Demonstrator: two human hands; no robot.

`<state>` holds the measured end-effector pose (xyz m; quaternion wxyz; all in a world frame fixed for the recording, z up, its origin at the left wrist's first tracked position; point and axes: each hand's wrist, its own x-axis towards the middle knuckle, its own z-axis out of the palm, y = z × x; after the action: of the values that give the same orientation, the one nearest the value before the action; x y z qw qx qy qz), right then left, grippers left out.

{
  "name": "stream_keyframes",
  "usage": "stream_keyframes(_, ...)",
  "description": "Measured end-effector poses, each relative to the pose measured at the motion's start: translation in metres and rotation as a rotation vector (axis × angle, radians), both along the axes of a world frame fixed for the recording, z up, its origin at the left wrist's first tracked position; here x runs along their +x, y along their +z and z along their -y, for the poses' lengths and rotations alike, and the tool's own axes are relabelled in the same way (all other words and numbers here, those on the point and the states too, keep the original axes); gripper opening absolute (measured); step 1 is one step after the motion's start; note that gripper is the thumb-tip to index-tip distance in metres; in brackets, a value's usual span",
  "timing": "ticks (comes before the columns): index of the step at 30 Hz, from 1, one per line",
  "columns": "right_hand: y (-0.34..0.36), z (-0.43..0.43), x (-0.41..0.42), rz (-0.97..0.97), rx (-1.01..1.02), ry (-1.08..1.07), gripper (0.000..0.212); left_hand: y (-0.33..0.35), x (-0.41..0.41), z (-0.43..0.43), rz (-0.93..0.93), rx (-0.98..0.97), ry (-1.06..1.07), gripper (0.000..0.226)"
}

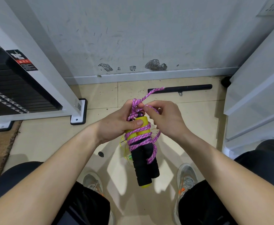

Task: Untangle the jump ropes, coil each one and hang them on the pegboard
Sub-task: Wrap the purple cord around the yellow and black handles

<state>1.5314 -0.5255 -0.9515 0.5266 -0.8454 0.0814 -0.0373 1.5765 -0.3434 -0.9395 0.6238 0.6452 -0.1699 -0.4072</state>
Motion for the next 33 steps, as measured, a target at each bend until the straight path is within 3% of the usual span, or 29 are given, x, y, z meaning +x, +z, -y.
stream_keyframes(4,-0.001,-0.002,-0.001,-0.013,-0.078,0.035,0.023,-0.001,0.001,0.001,0.03,0.002,0.044,0.046)
stream_keyframes(11,0.0,0.011,0.005,-0.322,0.615,0.122,0.03,0.002,0.002,0.0,-0.025,-0.051,-0.027,0.048)
stream_keyframes(13,-0.002,0.011,0.005,-0.39,0.636,0.175,0.032,0.002,-0.001,0.002,0.017,-0.061,-0.138,0.054)
stream_keyframes(15,-0.005,0.012,0.003,-0.335,0.623,0.227,0.026,0.001,-0.002,0.003,0.045,-0.047,-0.207,0.059)
stream_keyframes(18,-0.004,0.013,0.004,-0.262,0.549,0.228,0.019,0.002,0.0,-0.001,0.019,-0.01,-0.162,0.066)
stream_keyframes(24,-0.007,0.016,0.008,-0.291,0.459,0.183,0.021,0.0,-0.004,0.002,0.006,-0.02,-0.103,0.048)
stream_keyframes(28,-0.004,0.022,0.006,-0.285,0.512,0.222,0.029,-0.002,-0.005,0.004,0.031,0.008,-0.034,0.05)
stream_keyframes(33,0.0,0.028,0.005,-0.346,0.67,0.27,0.023,0.0,-0.005,0.005,0.016,0.019,0.001,0.042)
